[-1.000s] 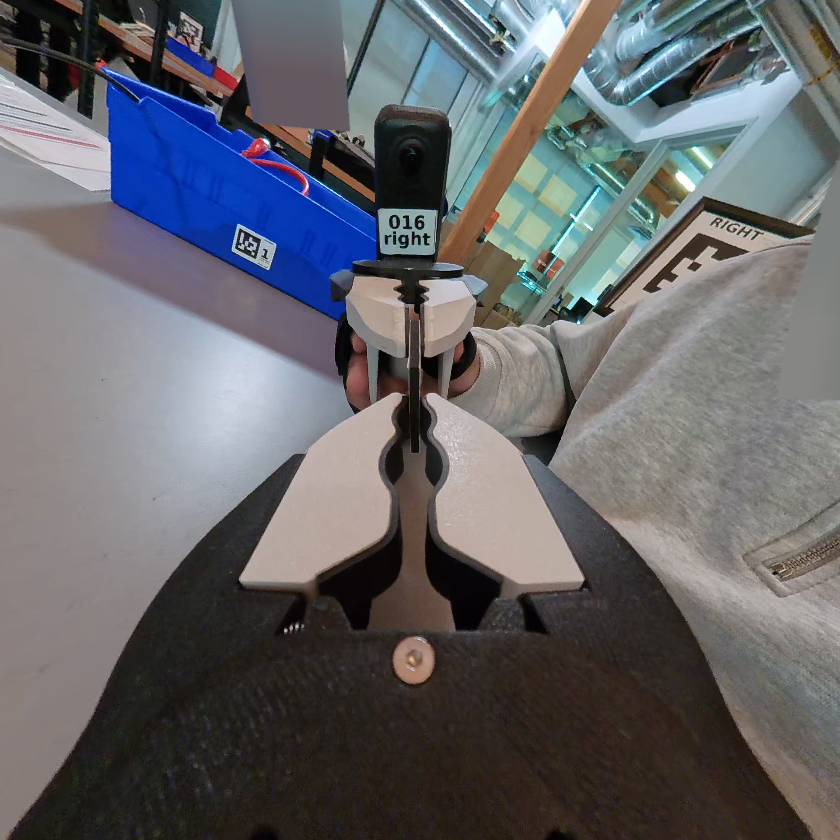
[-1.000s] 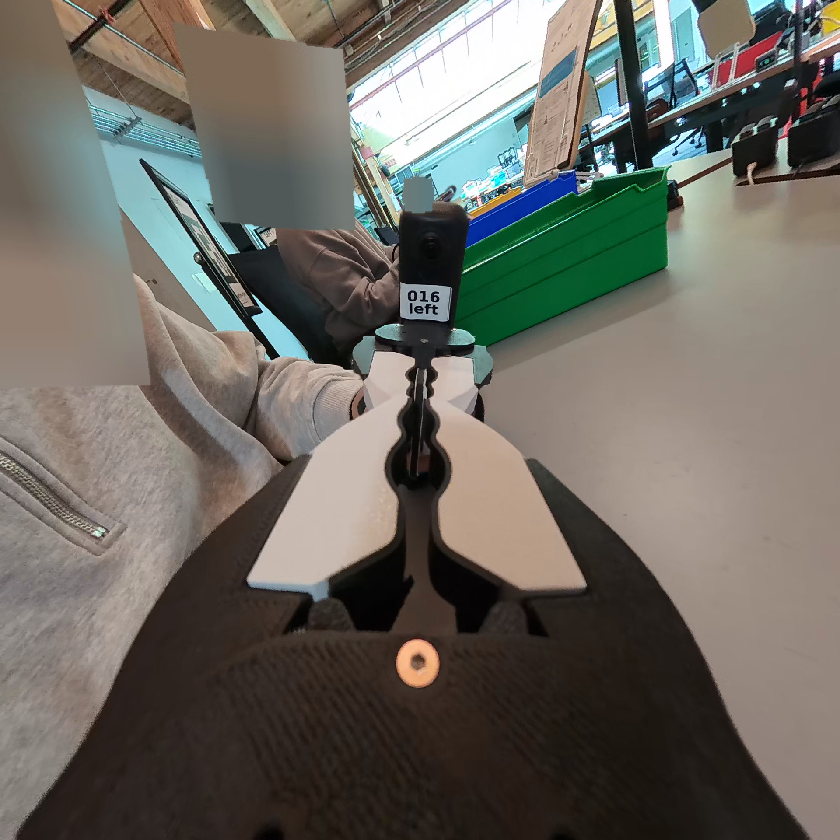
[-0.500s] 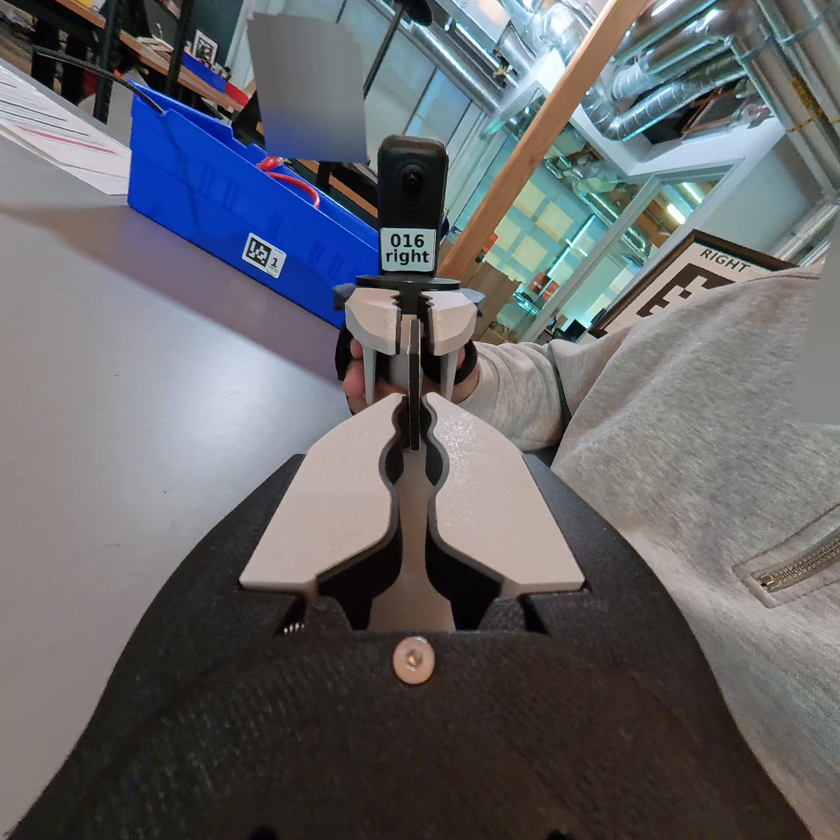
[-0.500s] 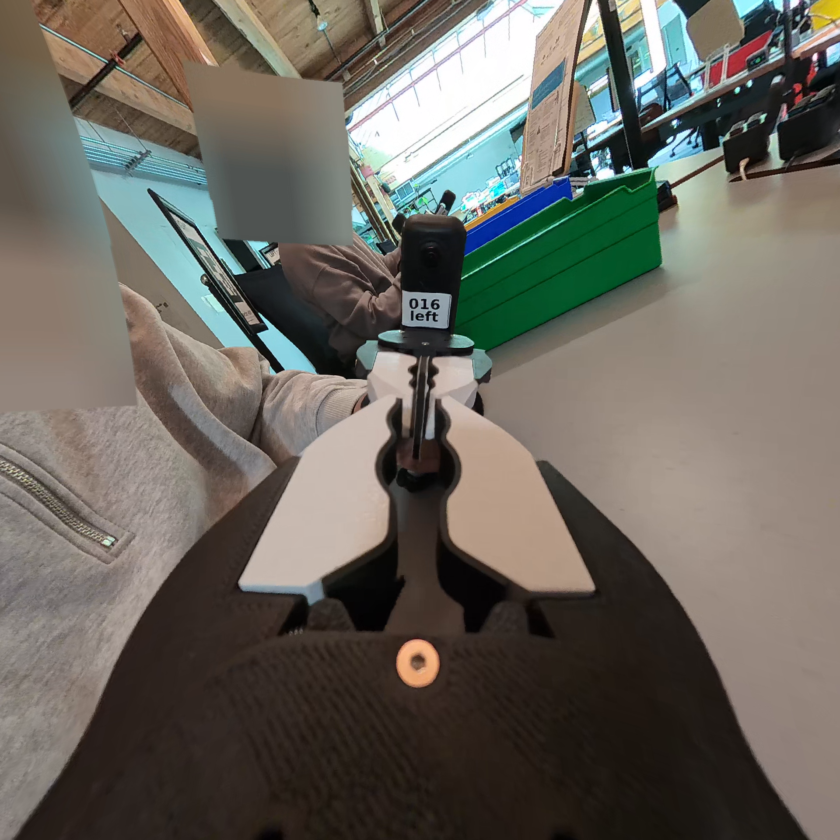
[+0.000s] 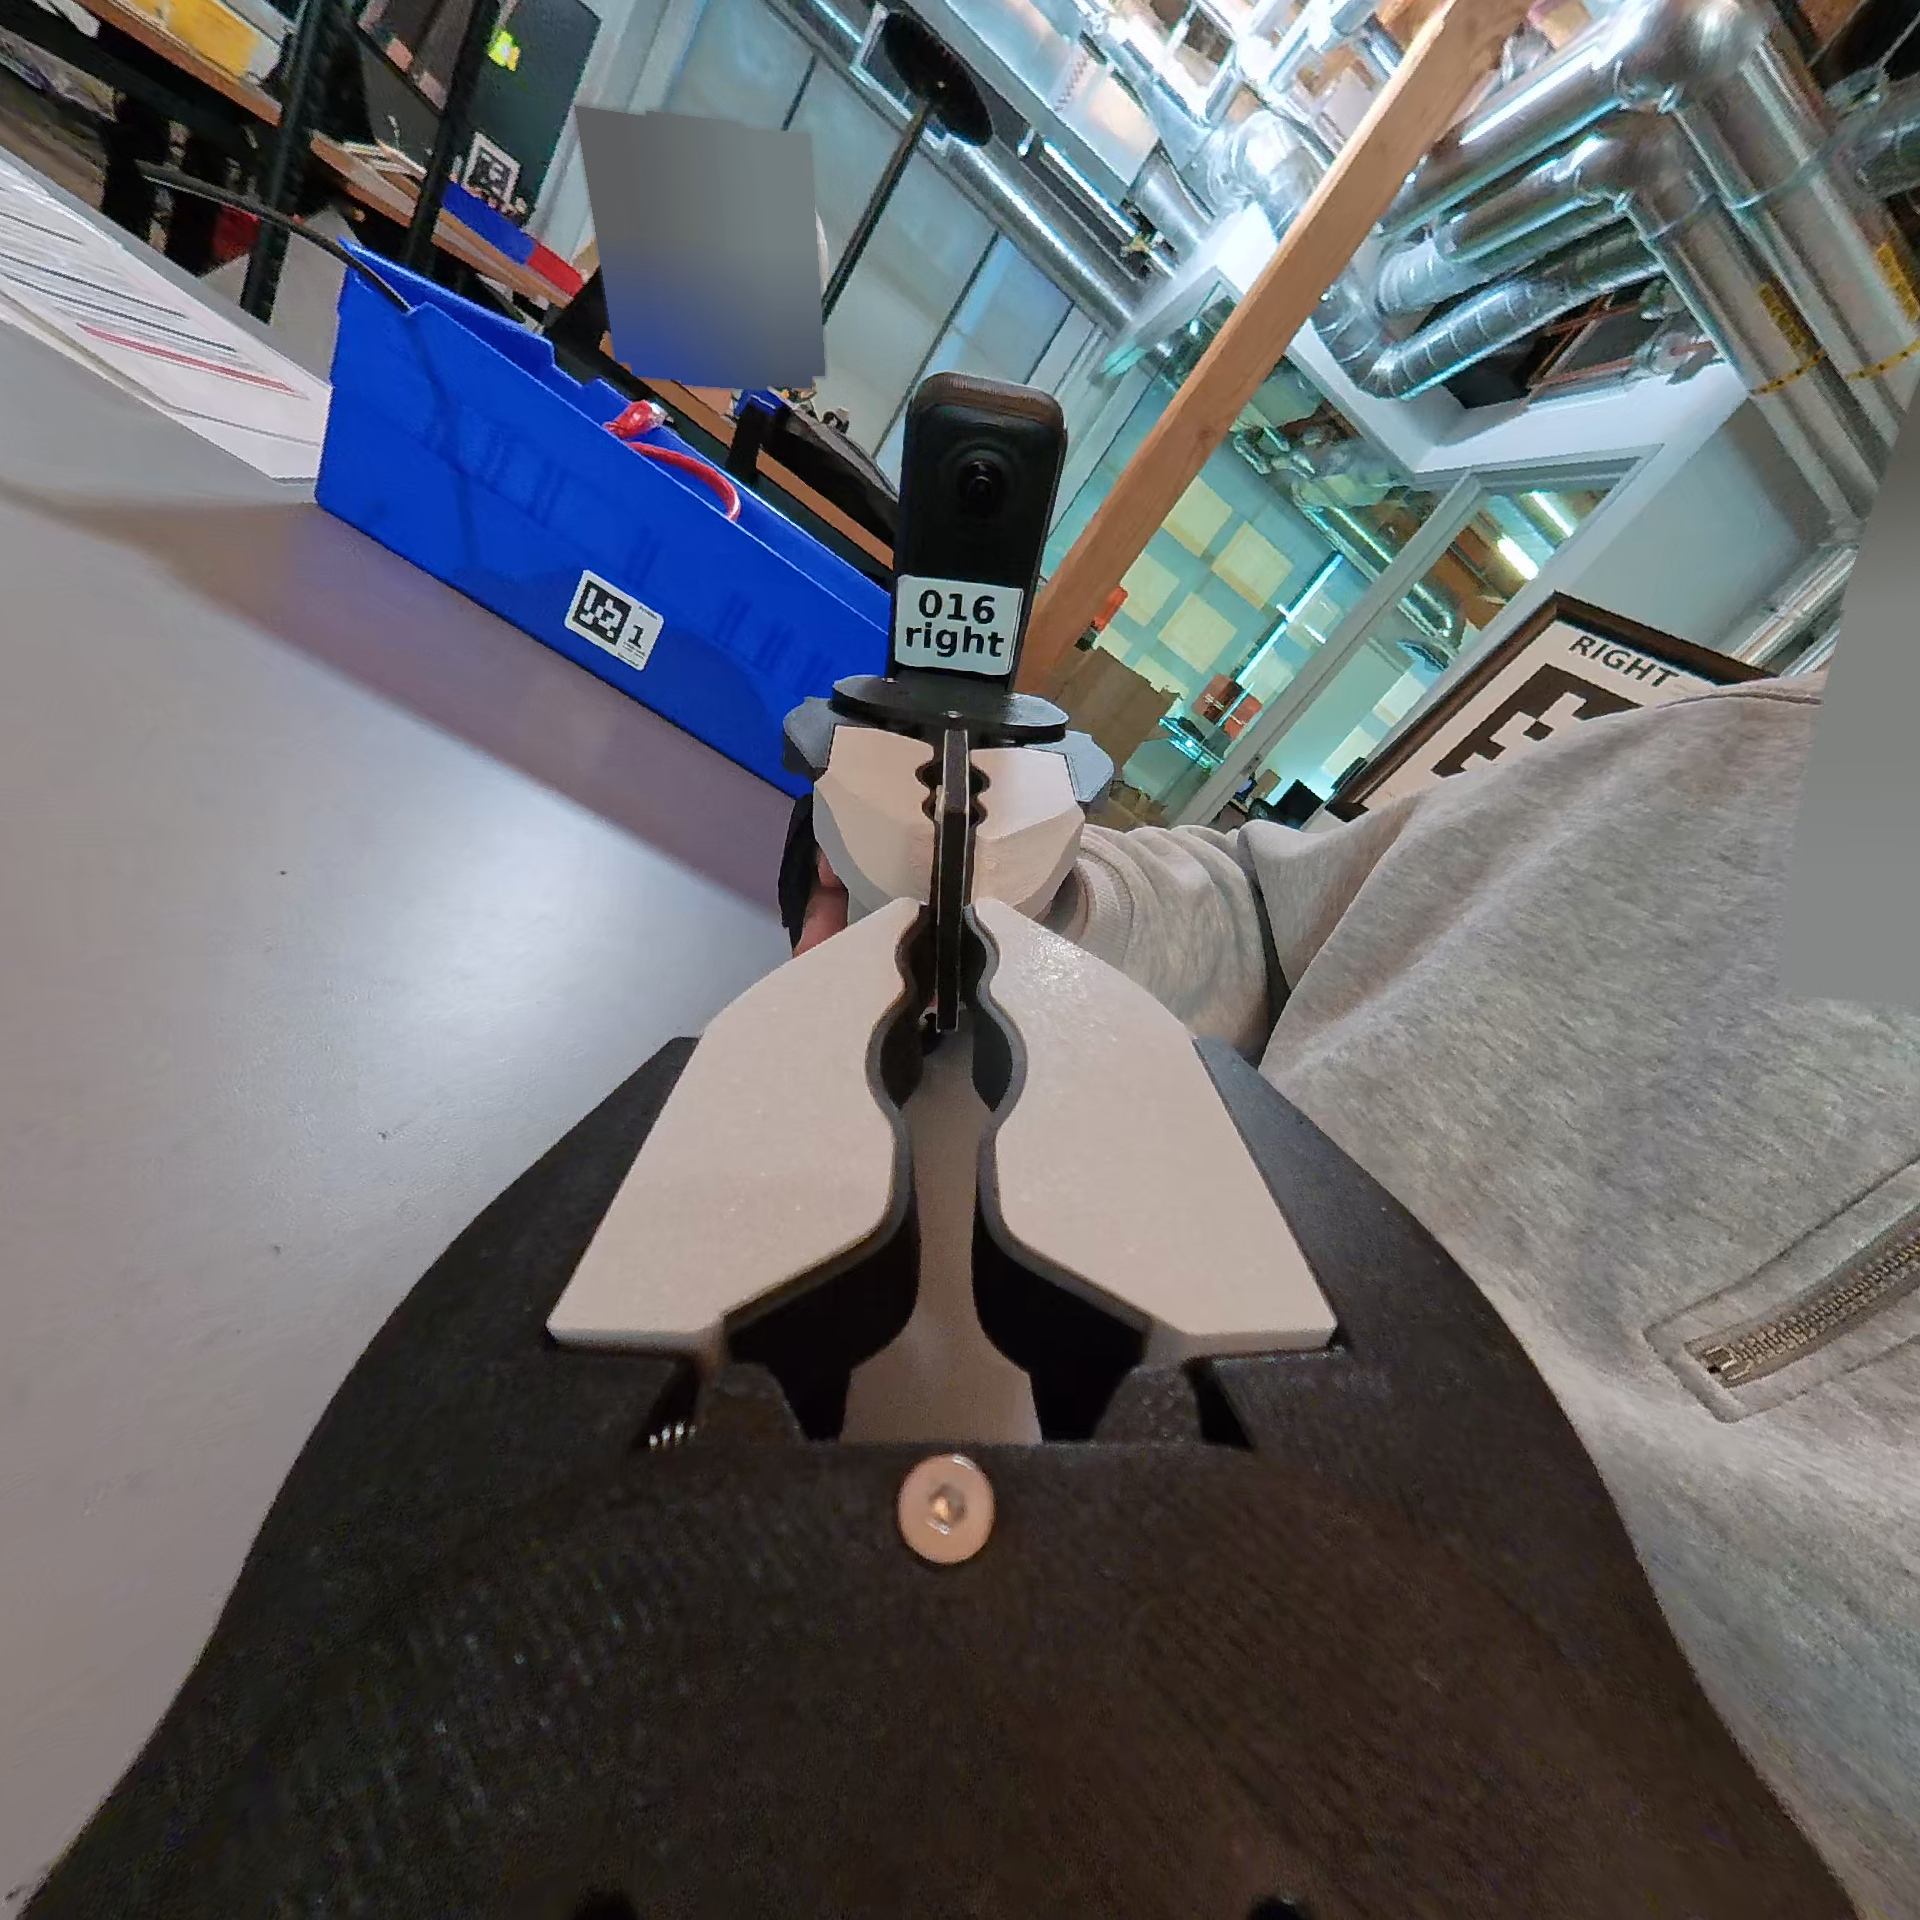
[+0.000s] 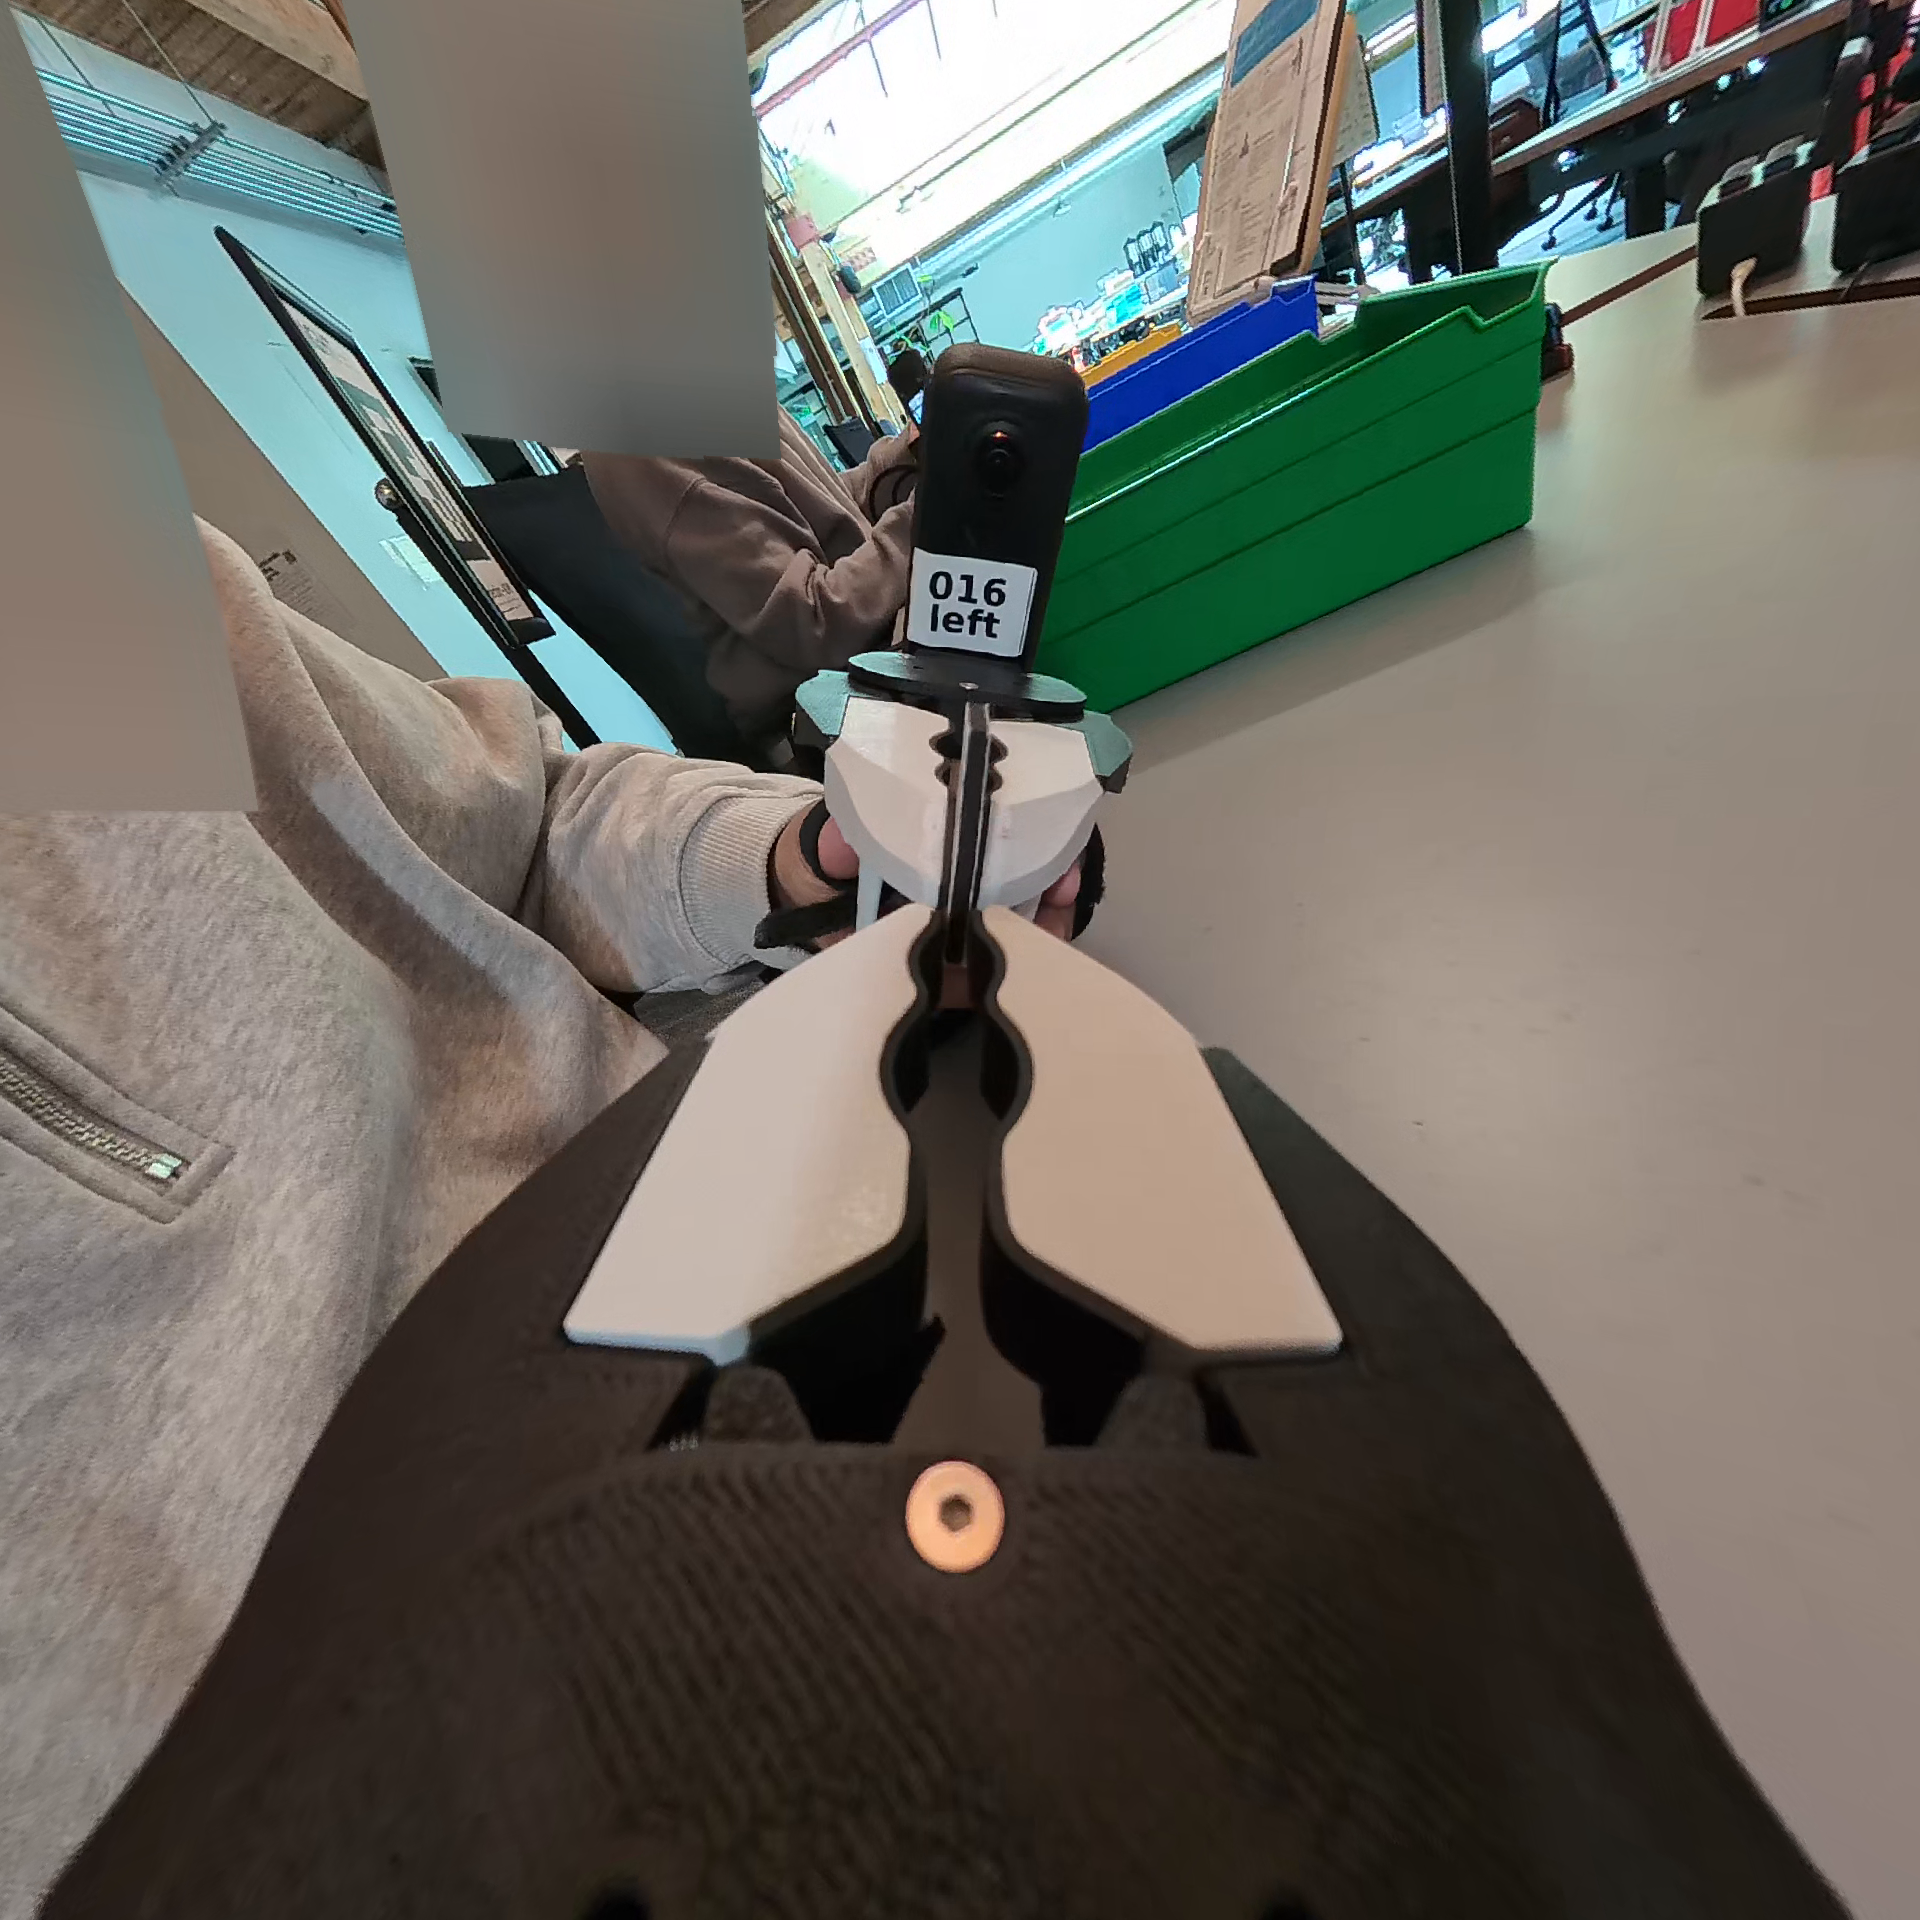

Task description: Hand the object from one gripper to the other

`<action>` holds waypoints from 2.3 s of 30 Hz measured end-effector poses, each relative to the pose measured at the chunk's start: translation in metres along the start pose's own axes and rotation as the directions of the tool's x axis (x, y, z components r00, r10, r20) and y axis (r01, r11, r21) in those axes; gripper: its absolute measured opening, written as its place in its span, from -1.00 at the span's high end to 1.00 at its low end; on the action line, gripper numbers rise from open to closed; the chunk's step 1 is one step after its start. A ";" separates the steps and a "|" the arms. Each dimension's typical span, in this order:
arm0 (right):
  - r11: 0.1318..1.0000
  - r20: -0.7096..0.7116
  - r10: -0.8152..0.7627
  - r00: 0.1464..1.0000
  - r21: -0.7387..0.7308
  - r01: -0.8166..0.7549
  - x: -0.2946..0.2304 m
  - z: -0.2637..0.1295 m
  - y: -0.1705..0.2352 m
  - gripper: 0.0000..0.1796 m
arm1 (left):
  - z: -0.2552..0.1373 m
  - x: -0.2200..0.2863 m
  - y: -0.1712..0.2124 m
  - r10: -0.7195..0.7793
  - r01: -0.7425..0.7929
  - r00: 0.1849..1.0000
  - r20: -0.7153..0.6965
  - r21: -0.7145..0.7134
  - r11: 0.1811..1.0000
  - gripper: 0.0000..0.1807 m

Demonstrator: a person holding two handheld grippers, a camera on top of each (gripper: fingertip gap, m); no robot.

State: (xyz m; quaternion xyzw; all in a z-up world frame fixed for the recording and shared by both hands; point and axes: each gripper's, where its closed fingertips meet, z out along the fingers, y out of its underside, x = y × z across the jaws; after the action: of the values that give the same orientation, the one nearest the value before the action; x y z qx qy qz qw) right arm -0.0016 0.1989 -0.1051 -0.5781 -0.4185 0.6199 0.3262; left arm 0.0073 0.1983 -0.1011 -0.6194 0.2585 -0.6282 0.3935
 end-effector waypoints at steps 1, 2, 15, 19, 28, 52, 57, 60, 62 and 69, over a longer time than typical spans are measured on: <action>1.000 -0.002 0.000 1.000 -0.001 0.000 0.000 0.000 0.000 0.95 | 0.000 0.000 0.000 0.002 -0.002 1.000 0.001 -0.002 1.000 0.98; 1.000 -0.003 0.001 1.000 0.000 -0.001 0.000 0.000 0.000 0.96 | 0.000 0.000 0.000 0.005 -0.005 1.000 0.004 -0.003 1.000 0.97; 0.987 0.019 0.116 0.993 0.111 -0.117 0.009 -0.013 -0.014 0.96 | -0.012 -0.008 -0.023 0.030 -0.040 0.997 0.072 0.138 0.990 0.63; 0.995 0.018 0.074 0.997 0.065 -0.075 0.004 -0.006 -0.007 0.96 | -0.014 -0.011 -0.023 0.007 -0.018 0.997 0.080 0.138 0.990 0.60; 0.999 0.012 0.023 1.000 0.024 -0.023 -0.001 -0.001 -0.002 0.96 | -0.010 0.002 -0.022 0.012 -0.015 1.000 0.022 0.116 0.993 0.97; 0.675 -0.086 -0.738 0.669 -0.096 0.732 -0.011 -0.004 -0.001 0.42 | -0.003 0.003 -0.009 -0.321 0.327 0.940 -0.116 0.041 0.944 0.97; 0.781 -0.119 -0.623 0.773 -0.052 0.622 -0.008 -0.007 -0.009 0.48 | -0.005 -0.001 -0.010 -0.224 0.226 0.974 -0.045 0.050 0.973 0.97; 0.889 -0.089 -0.458 0.885 -0.023 0.458 -0.005 -0.008 -0.008 0.57 | -0.005 -0.004 -0.008 -0.150 0.150 0.989 0.011 0.027 0.988 0.97; 0.947 -0.066 -0.322 0.944 -0.003 0.322 -0.003 -0.008 -0.009 0.62 | -0.003 -0.005 -0.003 -0.098 0.099 0.994 0.046 -0.018 0.995 0.97; 0.992 -0.024 -0.121 0.992 -0.042 0.119 0.002 -0.010 0.000 0.86 | 0.003 -0.004 0.008 0.013 -0.004 0.996 0.090 -0.105 0.994 0.96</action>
State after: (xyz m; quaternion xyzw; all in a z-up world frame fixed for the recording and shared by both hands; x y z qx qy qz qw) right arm 0.0077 0.2018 -0.1059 -0.5666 -0.4605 0.5828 0.3568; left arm 0.0109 0.1975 -0.1100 -0.6658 0.2757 -0.5835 0.3745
